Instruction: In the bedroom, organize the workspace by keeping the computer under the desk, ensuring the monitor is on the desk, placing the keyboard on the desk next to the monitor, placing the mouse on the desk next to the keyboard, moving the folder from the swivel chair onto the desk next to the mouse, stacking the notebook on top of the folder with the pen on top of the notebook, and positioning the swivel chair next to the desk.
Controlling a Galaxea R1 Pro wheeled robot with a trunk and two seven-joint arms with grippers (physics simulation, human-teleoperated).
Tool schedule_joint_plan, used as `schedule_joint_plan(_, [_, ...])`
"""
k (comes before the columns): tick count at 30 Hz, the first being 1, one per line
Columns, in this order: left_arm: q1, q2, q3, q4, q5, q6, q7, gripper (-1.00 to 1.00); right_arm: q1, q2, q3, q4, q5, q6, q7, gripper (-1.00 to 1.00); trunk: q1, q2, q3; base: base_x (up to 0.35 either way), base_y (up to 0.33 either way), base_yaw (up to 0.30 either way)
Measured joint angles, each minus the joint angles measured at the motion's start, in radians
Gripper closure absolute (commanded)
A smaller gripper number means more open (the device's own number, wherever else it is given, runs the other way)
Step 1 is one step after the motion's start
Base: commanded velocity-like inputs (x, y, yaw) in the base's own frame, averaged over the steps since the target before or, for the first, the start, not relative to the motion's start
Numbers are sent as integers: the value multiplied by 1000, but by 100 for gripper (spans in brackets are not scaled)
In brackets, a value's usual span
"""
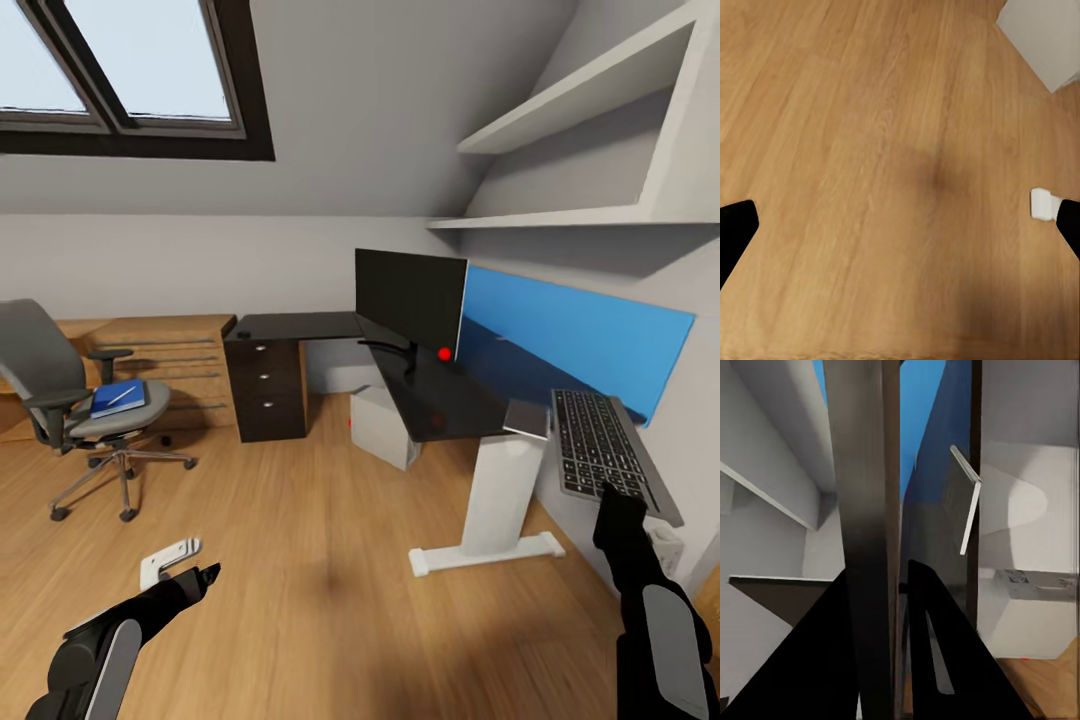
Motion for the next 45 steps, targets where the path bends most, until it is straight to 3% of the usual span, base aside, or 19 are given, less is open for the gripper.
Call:
schedule_joint_plan(9, [0, 0, 0, 0, 0, 0, 1, -100, 0, 1, 5, 4, -2, 1, 0, 100, 0, 0, 2, -336, -47, 131])
schedule_joint_plan(21, [0, 0, -1, 0, -2, 0, 2, -100, 0, 7, 33, 1, -1, 97, 7, 100, -1, 0, 3, -142, -59, 63])
schedule_joint_plan(25, [0, -2, -3, 0, -4, -1, 2, -100, 5, 7, 82, -1, 1, 174, 34, 100, -1, 0, 3, 0, 0, 0])
schedule_joint_plan(33, [0, -4, -4, 0, -4, -2, 2, -100, 5, 7, 159, 0, -1, 179, 32, 100, -1, 0, 3, 0, 0, 0])
schedule_joint_plan(37, [0, -5, -5, 1, -3, -2, 2, -100, 4, 7, 221, 4, 0, 179, 31, 100, -1, 0, 3, 0, 0, 0])
schedule_joint_plan(40, [0, -6, -5, 2, -3, -2, 2, -100, 5, 6, 296, 29, 0, 177, 29, 100, -1, 0, 3, 0, 0, 0])
schedule_joint_plan(45, [0, -6, -5, 1, -3, -2, 2, -100, 5, 6, 369, 76, 3, 174, 30, 100, -1, 0, 3, 0, 0, 0])
